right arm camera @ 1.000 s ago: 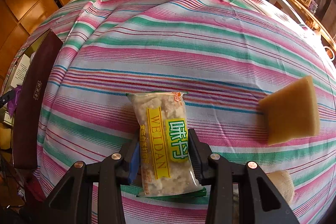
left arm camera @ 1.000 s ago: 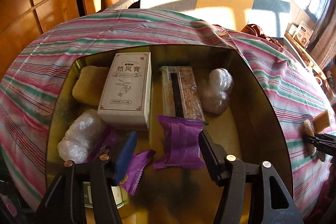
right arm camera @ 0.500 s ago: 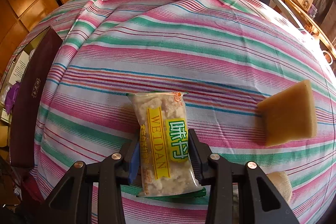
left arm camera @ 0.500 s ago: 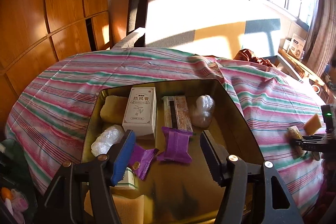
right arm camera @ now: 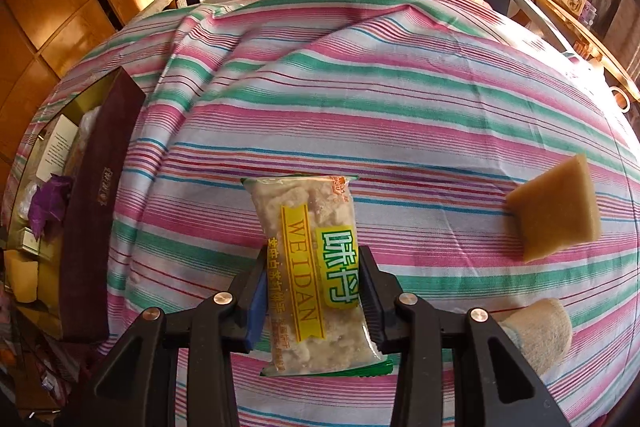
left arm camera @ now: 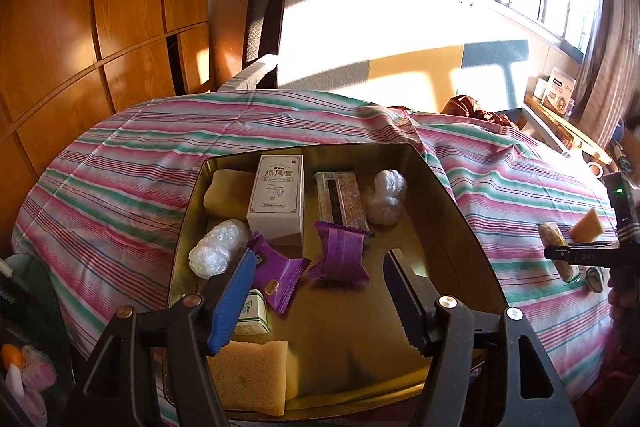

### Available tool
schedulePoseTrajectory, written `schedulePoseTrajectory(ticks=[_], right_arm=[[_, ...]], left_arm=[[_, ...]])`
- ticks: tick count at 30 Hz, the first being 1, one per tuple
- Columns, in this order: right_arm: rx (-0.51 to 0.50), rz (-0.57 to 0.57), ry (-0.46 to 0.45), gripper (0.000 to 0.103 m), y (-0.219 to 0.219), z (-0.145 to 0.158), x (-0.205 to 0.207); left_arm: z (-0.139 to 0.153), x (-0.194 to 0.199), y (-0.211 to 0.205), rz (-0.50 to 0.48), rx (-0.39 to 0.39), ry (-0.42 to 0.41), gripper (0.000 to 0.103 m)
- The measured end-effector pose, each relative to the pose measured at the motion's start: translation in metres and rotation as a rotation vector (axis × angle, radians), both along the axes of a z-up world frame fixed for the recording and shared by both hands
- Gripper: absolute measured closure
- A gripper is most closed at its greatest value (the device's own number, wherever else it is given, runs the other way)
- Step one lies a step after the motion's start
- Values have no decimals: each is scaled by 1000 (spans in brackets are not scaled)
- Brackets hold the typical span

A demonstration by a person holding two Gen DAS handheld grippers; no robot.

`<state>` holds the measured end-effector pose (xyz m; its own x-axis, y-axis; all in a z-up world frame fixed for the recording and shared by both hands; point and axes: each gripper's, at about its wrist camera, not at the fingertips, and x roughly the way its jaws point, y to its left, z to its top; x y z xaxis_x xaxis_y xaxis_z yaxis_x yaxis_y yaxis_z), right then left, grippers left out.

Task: Organize objects
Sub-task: 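Carry the WEIDAN snack bag into the tray and open the right tool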

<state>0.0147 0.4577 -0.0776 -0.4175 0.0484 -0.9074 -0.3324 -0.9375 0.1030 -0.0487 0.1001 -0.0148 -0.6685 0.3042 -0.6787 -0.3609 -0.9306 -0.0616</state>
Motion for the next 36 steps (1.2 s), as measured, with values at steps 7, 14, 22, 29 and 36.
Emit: schedulePoseTrajectory(ticks=[7, 14, 22, 29, 36], right_arm=[[-46, 112, 144, 63, -68, 56, -22], [-63, 267, 189, 63, -152, 81, -55], [17, 341, 78, 63, -211, 40, -101], [68, 325, -29, 63, -217, 3, -122], [59, 315, -14, 62, -212, -2, -117]], left_arm=[[-3, 0, -10, 8, 23, -11, 35], [-1, 1, -29, 42, 60, -12, 34], [-2, -2, -52, 88, 88, -19, 33], [-9, -6, -60, 104, 97, -43, 31], [-14, -7, -54, 94, 88, -58, 31]])
